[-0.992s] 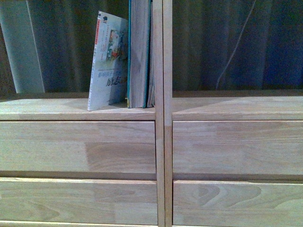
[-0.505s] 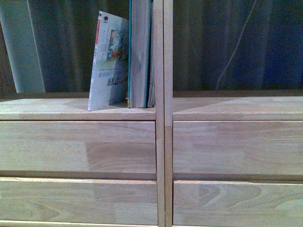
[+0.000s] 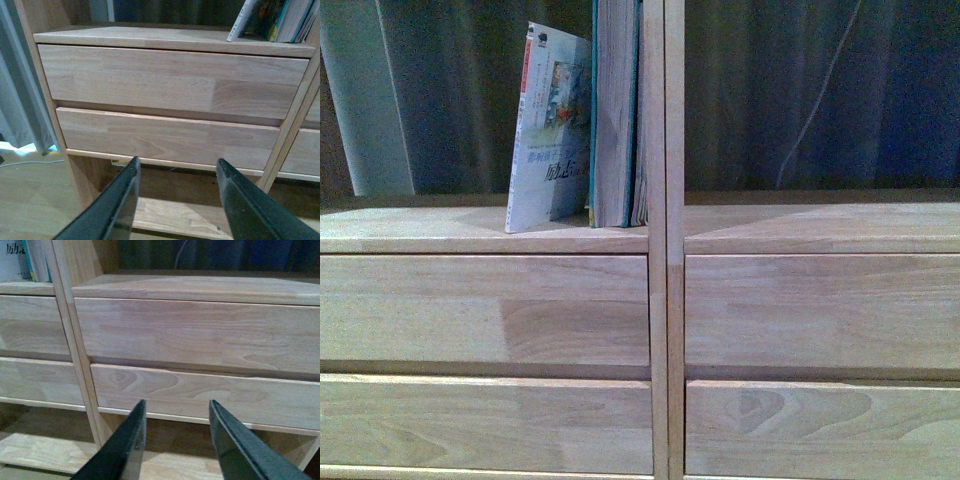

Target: Organize books on shelf

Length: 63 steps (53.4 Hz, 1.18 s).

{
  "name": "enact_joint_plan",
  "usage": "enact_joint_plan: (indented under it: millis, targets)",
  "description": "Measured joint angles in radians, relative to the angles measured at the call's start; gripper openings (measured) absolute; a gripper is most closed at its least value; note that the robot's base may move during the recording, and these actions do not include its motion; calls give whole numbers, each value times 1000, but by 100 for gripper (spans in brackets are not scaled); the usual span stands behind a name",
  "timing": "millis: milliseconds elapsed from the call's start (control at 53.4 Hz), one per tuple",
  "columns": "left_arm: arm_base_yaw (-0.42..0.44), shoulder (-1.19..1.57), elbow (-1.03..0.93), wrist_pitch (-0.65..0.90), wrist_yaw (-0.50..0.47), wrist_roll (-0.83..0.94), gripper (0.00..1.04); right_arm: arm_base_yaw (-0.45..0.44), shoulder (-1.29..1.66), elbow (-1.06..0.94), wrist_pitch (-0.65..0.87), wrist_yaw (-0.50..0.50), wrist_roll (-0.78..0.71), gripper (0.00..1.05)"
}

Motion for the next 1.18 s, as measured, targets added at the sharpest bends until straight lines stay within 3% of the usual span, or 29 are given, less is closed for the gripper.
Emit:
enact_joint_plan:
  millis: [262,1179]
  targets:
    - [0,0,0,0,0,0,99,0,0,0,0,0,0,96]
    - [0,0,0,0,0,1,97,0,0,0,0,0,0,98]
